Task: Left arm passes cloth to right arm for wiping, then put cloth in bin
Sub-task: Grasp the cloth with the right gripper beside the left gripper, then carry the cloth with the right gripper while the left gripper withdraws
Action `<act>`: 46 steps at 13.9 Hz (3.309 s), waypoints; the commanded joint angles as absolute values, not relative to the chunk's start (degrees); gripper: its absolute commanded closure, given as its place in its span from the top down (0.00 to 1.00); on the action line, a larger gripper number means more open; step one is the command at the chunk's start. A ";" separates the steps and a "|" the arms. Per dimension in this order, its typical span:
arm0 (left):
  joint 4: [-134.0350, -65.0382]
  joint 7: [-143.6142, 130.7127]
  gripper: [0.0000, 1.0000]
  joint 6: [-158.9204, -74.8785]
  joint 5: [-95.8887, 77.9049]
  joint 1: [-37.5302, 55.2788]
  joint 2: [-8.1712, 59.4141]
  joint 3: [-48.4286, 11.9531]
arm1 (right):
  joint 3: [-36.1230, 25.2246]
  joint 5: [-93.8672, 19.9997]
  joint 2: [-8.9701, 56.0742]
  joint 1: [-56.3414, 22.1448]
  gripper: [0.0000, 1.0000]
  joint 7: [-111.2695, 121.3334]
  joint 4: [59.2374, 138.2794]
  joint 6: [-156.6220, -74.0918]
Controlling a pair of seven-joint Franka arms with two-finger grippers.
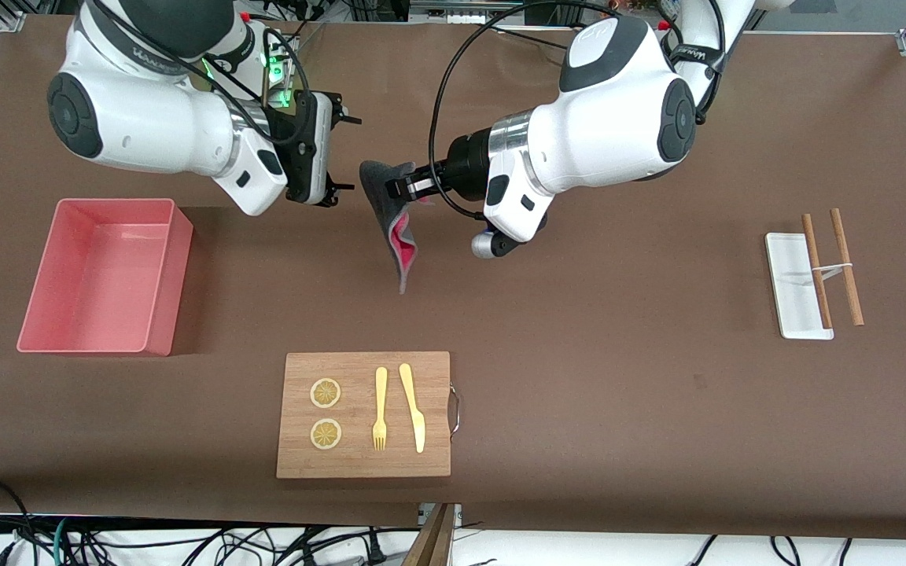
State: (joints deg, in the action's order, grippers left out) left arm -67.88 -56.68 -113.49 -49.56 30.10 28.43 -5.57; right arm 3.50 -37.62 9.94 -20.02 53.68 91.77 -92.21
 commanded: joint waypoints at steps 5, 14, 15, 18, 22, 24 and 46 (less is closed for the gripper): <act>-67.24 -58.79 0.00 -113.99 -49.57 30.67 28.21 -5.80 | 6.50 -37.62 10.63 -20.48 1.00 51.94 93.60 -103.43; -67.33 -59.77 0.00 -113.99 -48.60 31.55 28.21 -5.98 | 7.38 -35.60 11.42 -19.43 0.00 53.60 93.60 -105.21; -67.32 -59.85 0.00 -113.99 -48.60 31.47 28.21 -5.98 | 7.38 -35.60 11.34 -19.16 0.00 53.35 93.60 -105.03; -67.41 -59.85 0.62 -113.91 -48.52 31.46 28.21 -5.89 | 7.21 -35.42 10.99 -18.20 0.00 53.09 93.52 -104.42; -68.98 -59.85 1.00 -111.99 -39.48 30.76 24.71 -5.54 | 6.94 -32.08 9.84 -17.41 0.00 53.00 93.16 -103.36; -69.00 -59.77 1.00 -104.89 -34.22 28.76 23.21 -4.84 | 6.94 -31.99 9.32 -15.74 0.00 52.65 93.16 -101.17; -73.27 -12.49 1.00 -87.00 1.05 -4.49 18.83 -5.10 | 2.38 -0.79 15.80 -4.57 0.00 8.36 110.39 -110.63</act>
